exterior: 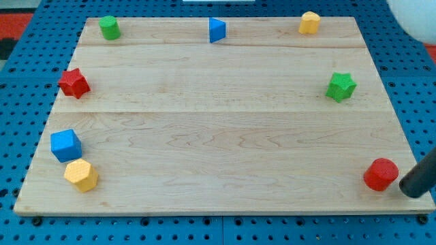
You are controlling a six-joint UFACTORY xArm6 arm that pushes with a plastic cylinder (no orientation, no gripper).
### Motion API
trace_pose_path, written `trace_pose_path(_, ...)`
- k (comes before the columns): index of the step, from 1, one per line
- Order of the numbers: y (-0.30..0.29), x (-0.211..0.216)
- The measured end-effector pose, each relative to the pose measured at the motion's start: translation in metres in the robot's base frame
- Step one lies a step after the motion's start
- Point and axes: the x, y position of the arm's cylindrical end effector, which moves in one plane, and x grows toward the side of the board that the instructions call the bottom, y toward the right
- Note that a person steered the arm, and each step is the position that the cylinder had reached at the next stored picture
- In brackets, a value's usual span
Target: Move the red circle to the bottom right
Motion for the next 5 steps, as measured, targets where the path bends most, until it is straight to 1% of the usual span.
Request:
trace_pose_path(1, -0.053, -0.012)
trace_pose_path(2, -0.042, -0.057)
trace_pose_path(3, -0.113, -0.104)
trace_pose_path(5, -0.404, -0.104)
